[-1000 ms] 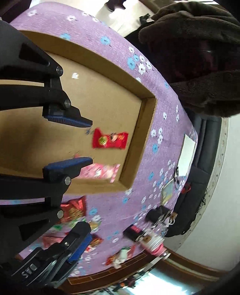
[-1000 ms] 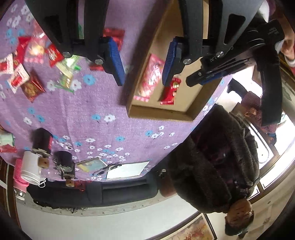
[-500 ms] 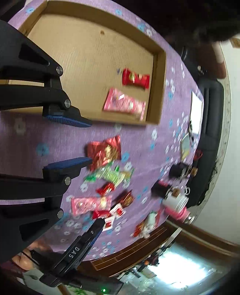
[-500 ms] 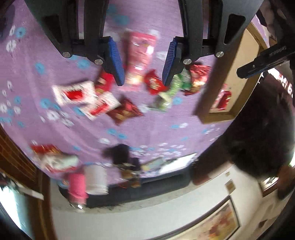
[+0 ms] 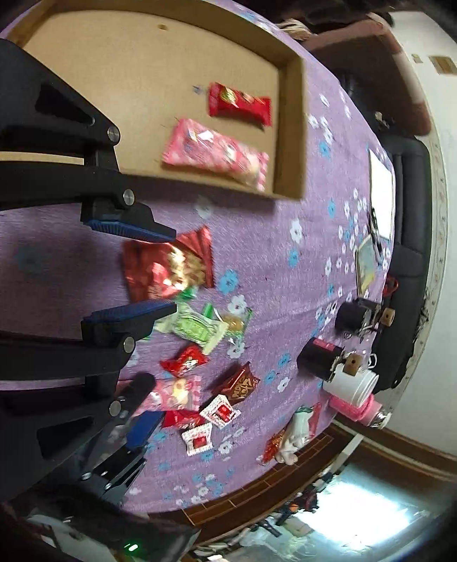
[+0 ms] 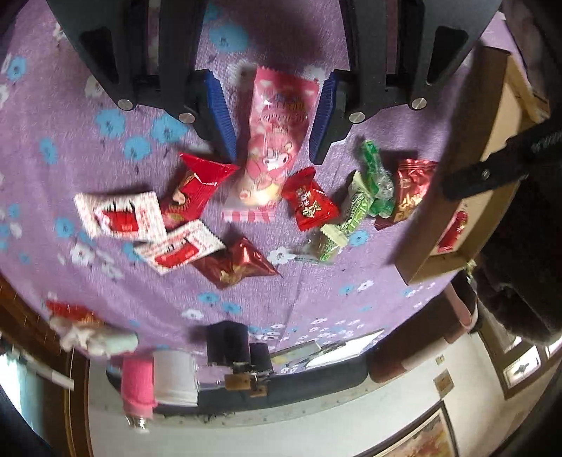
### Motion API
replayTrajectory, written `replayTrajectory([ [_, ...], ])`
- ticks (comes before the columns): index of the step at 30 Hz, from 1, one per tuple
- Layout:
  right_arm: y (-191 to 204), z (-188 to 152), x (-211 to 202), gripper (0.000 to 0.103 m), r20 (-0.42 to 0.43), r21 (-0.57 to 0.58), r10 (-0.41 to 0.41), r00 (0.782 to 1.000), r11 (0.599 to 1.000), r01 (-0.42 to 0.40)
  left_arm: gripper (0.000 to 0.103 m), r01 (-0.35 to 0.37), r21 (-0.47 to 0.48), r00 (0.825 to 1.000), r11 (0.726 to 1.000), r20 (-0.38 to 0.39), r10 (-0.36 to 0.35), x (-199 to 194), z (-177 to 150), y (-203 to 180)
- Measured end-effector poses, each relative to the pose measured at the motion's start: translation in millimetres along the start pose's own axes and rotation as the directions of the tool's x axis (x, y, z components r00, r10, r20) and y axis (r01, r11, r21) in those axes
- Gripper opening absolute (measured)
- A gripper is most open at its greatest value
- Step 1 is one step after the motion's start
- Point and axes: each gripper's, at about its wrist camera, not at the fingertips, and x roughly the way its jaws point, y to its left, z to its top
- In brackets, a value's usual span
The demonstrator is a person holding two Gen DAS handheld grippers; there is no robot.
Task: Organize snacks
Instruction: 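Grasp red chocolate packet with left tool while right tool grasps pink bar, then carry both packets into the cardboard tray and release them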
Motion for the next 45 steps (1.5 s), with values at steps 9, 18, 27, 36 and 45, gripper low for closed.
replayTrajectory([
  [9,-10.6,-0.6,-0.4,0.029,0.014,0.029,0.008,1.0,1.0,-0.008,0.026,-0.12,0.114,0.993,0.986,-0.007,0.121,35.0,10.1,-18.8],
  [18,-36.1,-2.5,-9.2,0.027,0.029,0.127,-0.034,0.999,0.991,0.03,0.019,-0.019,0.153,1.0,0.988,-0.007,0.02,10.8,-14.4,-21.4],
  [27,-37.3,-1.7,-9.3,0.03,0.026,0.12,-0.031,0.999,0.992,0.027,0.036,-0.03,0.154,1.0,0.988,0.005,0.03,14.3,-23.1,-24.7],
  [36,-28.4,-1.6,-6.5,0.035,0.029,0.068,-0.055,0.998,0.996,0.053,0.038,-0.054,0.193,0.999,0.98,0.016,0.052,19.9,-36.9,-27.7],
  [45,-34.4,-1.3,-6.9,0.026,0.035,0.087,-0.052,0.998,0.995,0.048,0.038,-0.005,0.136,1.0,0.991,0.024,0.002,1.4,-44.2,-25.8],
])
